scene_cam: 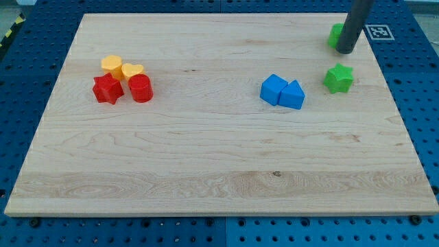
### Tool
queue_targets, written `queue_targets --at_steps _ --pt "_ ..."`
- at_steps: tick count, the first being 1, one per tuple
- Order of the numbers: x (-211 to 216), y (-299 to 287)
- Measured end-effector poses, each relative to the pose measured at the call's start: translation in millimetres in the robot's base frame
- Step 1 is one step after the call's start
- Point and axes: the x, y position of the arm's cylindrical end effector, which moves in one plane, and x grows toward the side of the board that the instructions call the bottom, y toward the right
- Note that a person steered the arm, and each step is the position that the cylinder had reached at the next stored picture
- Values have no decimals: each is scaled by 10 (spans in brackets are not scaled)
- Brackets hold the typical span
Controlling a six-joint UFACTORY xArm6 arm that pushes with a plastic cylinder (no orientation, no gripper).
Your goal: Move the green circle right top of the corner
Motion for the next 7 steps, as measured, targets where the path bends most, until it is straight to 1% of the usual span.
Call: queue_targets --at_steps 2,3,4,5,6,7 --pt "-42 -2" --pt "-204 47" --pt "-259 73" --pt "-259 -91" --pt "-217 -755" --pt "198 -1299"
